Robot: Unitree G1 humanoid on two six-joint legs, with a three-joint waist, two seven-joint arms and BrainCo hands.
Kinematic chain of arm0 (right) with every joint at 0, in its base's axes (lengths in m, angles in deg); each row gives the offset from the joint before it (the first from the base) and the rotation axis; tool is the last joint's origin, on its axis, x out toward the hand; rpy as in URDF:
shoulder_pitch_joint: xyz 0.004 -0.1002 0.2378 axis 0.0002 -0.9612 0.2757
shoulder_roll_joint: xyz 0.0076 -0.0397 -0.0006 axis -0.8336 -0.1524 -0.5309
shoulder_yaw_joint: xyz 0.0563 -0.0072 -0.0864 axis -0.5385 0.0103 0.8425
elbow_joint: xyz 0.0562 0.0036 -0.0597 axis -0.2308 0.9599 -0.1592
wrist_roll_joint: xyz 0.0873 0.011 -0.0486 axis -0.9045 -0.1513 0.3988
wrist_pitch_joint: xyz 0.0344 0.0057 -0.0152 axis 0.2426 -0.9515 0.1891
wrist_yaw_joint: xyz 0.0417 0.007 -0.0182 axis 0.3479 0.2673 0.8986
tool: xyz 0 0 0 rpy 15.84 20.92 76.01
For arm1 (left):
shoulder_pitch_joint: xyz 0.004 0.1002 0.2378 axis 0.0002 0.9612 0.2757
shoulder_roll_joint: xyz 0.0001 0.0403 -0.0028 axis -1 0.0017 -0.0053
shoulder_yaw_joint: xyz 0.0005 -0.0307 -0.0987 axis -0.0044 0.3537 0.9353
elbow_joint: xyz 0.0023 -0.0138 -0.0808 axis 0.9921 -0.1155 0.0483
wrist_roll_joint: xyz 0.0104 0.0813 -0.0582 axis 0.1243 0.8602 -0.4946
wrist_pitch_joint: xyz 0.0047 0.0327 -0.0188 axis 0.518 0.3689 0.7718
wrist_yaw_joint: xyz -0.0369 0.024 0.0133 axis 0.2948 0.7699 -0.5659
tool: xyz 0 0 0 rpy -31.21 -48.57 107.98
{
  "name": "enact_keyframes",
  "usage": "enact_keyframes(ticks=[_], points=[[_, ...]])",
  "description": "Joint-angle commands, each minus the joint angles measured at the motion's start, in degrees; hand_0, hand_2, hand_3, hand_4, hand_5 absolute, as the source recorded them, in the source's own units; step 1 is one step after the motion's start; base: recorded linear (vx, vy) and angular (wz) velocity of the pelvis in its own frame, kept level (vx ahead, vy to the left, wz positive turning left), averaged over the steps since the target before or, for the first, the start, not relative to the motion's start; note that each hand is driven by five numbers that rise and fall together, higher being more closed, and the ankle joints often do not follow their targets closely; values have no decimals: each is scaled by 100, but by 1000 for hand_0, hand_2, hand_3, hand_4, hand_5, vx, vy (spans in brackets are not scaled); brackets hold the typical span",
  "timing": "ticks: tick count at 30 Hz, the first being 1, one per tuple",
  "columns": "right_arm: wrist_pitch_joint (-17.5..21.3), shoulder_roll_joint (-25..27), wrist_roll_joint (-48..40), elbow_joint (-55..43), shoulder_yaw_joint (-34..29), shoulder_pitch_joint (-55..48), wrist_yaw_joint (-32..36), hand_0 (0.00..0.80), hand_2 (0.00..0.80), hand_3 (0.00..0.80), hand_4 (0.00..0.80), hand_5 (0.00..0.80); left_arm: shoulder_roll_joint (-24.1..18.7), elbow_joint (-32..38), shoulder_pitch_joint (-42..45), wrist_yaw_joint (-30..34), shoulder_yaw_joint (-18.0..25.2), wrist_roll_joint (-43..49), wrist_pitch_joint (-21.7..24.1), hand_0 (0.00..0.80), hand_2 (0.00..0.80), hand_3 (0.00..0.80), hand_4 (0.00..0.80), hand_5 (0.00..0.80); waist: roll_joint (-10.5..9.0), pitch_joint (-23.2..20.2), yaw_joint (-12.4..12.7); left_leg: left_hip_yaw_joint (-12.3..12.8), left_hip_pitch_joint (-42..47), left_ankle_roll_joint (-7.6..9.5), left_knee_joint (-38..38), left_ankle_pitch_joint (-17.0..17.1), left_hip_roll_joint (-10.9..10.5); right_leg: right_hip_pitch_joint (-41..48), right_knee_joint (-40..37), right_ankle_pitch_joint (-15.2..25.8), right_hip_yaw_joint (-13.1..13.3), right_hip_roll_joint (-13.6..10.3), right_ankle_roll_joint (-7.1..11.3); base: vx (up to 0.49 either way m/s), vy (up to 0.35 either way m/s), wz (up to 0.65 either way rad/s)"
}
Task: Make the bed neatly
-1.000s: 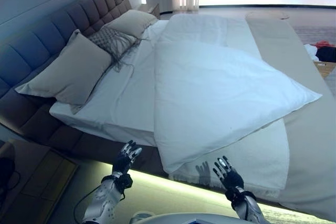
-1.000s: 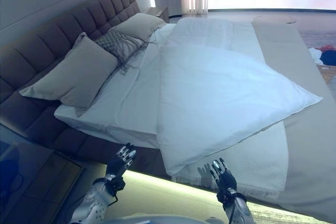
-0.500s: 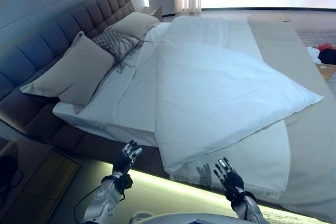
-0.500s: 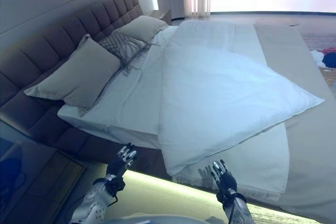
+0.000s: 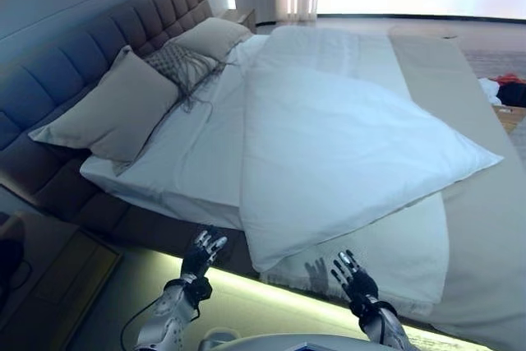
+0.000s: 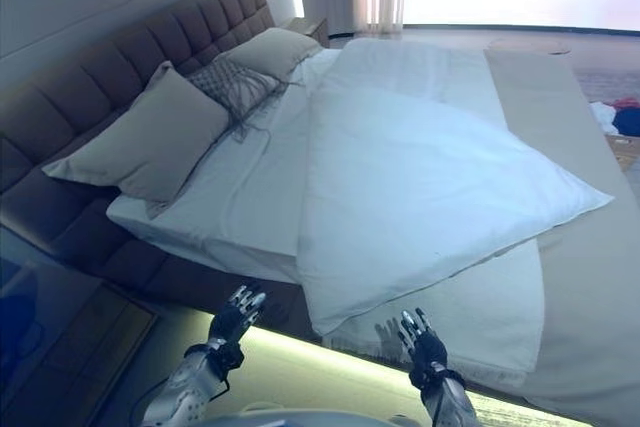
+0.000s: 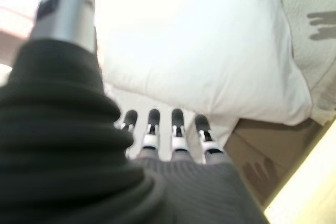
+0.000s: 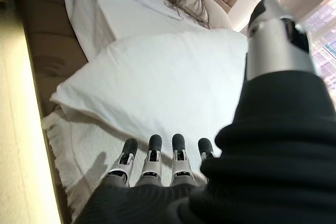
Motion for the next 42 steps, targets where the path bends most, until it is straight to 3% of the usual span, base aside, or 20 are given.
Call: enact_keyframes(ticks=[1,3,4,5,6,7,8,14,19,25,30,32,34,36,39,42], points=[[329,-231,-129,-301,2,401,-82,0,0,0,0,0,-230,397,-429,64,394,-77,353,0,0,0,0,0,-154,402,-5,-313,137,346,402,-972,-567,-1,-354,1890,103,-368,227,-28,336,23],[464,-240,-267,-416,-3,343,-169,0,0,0,0,0,-251,358,-487,138,326,-33,397,0,0,0,0,0,-82,448,-14,-477,75,543,473,-1029,-755,-450,664,2112,334,-704,181,-20,373,46],[488,-231,-318,-467,-25,296,-167,0,0,0,0,0,-277,366,-529,136,293,-34,384,0,0,0,0,0,-3,475,-58,-538,74,645,471,-1046,-835,-745,1227,2214,540,-724,104,81,349,54],[487,-207,-375,-470,-49,244,-138,0,0,0,0,0,-304,337,-564,104,251,-39,389,0,0,0,0,0,36,496,-102,-625,171,689,470,-1183,-926,-910,1618,2087,801,-674,155,111,285,35],[489,-183,-411,-467,-58,208,-102,0,0,0,0,0,-320,315,-598,64,236,-58,392,0,0,0,0,0,58,507,-135,-647,196,720,469,-1193,-980,-1009,1756,2106,866,-638,130,152,182,30],[480,-166,-387,-432,-74,186,-9,0,0,0,0,0,-327,323,-648,-31,256,-91,346,0,0,0,0,0,42,500,-167,-690,243,723,466,-1224,-1051,-1067,1598,2166,853,-592,143,70,80,23],[481,-150,-359,-386,-84,196,72,0,0,0,0,0,-334,340,-704,-131,285,-110,303,0,0,0,0,0,13,486,-196,-645,211,724,467,-1136,-1075,-1068,1229,2335,682,-552,32,122,-10,18],[292,-37,-448,173,-250,650,354,0,0,0,0,0,-419,271,-951,-266,393,-176,206,0,0,0,0,0,-358,464,-319,-756,553,523,428,-1535,-1233,-1071,-1470,3018,319,-305,439,255,-174,2],[198,-60,-408,367,-201,664,451,0,0,0,0,0,-323,211,-734,-121,517,-70,251,0,0,0,0,0,-391,402,-120,-599,657,463,518,-1684,-1051,-745,-1633,2930,-15,-224,502,243,-188,5],[200,-104,-339,235,-140,565,374,0,0,0,0,0,-293,283,-447,-31,557,-43,191,0,0,0,0,0,-436,345,-104,-516,631,330,938,-1813,-773,-541,-1466,2577,-18,-118,419,191,-245,-10],[301,75,-487,227,-156,575,395,0,0,0,0,0,-320,423,-432,119,375,-138,256,0,0,0,0,0,-415,347,-215,-567,320,96,1635,-1467,-491,-383,-1467,2130,68,248,198,96,-248,3],[359,168,-622,266,-174,597,342,0,0,0,0,0,-287,407,-501,189,264,-277,288,0,0,0,0,0,-441,376,-239,-617,77,2,2171,-1276,-425,-299,-1437,1936,78,391,12,67,-282,-7],[440,238,-698,381,-188,625,352,0,0,0,0,0,-238,393,-613,283,142,-377,301,0,0,0,0,0,-469,410,-238,-566,-206,-42,2760,-1109,-446,-211,-1426,1798,12,487,-148,58,-260,-10],[500,287,-705,509,-240,604,302,0,0,0,0,0,-180,458,-682,360,-22,-360,272,0,0,0,0,0,-488,443,-252,-462,-537,-151,3193,-766,-287,-68,-1471,1710,-64,595,-283,47,-224,-2],[559,322,-875,670,-242,670,363,0,0,0,0,0,-166,498,-746,417,-197,-219,262,0,0,0,0,0,-478,485,-230,-473,-695,-248,2676,-375,62,108,-1579,1658,-22,807,-330,73,-137,13],[519,263,-982,624,-157,764,200,0,0,0,0,0,-182,384,-701,429,-119,-203,288,0,0,0,0,0,-312,448,-118,-700,-588,-506,1065,378,439,293,-1736,1527,140,1090,-296,165,8,-8]])
